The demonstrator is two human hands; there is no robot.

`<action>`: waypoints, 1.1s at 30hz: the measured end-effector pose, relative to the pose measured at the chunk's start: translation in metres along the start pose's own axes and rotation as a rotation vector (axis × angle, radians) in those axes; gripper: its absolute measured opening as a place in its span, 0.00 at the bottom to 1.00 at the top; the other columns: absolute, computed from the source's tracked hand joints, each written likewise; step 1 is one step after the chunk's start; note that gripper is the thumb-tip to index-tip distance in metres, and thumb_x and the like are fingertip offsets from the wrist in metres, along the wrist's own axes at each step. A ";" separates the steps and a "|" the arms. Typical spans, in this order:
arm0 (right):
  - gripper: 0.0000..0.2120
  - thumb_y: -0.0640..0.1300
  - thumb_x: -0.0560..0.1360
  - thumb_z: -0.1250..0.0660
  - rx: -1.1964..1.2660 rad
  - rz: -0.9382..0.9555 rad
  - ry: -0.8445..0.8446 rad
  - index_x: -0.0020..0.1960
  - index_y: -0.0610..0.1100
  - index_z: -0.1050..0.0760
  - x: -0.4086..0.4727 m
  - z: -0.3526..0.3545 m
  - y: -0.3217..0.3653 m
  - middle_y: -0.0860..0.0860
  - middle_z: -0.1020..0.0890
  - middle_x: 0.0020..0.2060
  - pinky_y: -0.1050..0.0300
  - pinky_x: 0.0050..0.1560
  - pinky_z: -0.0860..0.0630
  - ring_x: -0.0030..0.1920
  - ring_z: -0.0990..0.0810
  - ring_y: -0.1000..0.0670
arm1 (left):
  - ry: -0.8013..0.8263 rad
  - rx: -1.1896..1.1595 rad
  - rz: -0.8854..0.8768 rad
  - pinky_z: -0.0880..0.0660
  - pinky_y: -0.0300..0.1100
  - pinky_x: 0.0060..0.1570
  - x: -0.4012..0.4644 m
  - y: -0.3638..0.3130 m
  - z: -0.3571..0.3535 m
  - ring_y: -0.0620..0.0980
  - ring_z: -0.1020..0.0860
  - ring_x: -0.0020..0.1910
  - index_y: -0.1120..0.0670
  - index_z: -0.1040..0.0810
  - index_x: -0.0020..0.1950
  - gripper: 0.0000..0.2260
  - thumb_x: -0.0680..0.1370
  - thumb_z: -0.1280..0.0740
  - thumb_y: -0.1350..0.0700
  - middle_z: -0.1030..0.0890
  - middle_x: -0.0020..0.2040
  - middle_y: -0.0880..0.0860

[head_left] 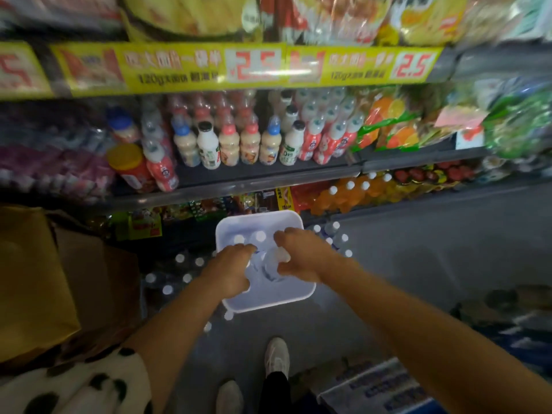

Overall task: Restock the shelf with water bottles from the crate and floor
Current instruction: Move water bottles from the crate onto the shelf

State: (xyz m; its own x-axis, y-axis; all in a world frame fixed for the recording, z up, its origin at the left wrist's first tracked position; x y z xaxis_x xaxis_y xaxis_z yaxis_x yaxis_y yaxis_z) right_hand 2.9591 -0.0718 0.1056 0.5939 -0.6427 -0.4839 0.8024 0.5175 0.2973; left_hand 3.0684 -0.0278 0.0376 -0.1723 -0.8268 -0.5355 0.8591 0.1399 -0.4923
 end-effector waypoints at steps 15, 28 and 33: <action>0.08 0.41 0.67 0.27 -0.104 0.270 -0.319 0.41 0.47 0.26 -0.203 0.340 0.143 0.52 0.25 0.33 0.56 0.35 0.32 0.34 0.28 0.53 | -0.227 -0.323 -0.400 0.25 0.43 0.59 -0.155 -0.161 0.206 0.43 0.21 0.56 0.45 0.24 0.59 0.24 0.65 0.23 0.56 0.19 0.56 0.43; 0.20 0.58 0.72 0.30 -0.250 0.043 -0.725 0.51 0.42 0.22 -0.304 0.469 0.182 0.48 0.22 0.42 0.57 0.39 0.33 0.44 0.25 0.47 | -0.766 -0.117 -0.318 0.29 0.39 0.33 -0.264 -0.238 0.329 0.44 0.24 0.36 0.45 0.29 0.41 0.20 0.60 0.24 0.40 0.23 0.38 0.44; 0.15 0.54 0.73 0.29 -0.291 0.074 -0.780 0.44 0.41 0.20 -0.326 0.496 0.203 0.51 0.24 0.35 0.59 0.35 0.36 0.38 0.27 0.50 | -0.826 -0.118 -0.282 0.29 0.43 0.37 -0.282 -0.253 0.338 0.47 0.24 0.42 0.46 0.30 0.48 0.27 0.59 0.26 0.35 0.25 0.43 0.45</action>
State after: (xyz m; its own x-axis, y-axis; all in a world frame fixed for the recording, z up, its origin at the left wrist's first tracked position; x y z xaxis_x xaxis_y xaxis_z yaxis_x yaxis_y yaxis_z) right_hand 2.9577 -0.0373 0.7320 0.6010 -0.7527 0.2688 0.7760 0.6300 0.0293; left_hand 3.0629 -0.0148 0.5450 0.0727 -0.9624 0.2618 0.7739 -0.1111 -0.6235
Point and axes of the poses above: each hand's wrist, its own x-axis towards the middle knuckle, its own z-axis out of the back of the hand, y = z × x, the point moved 8 cm from there along x, towards the middle knuckle
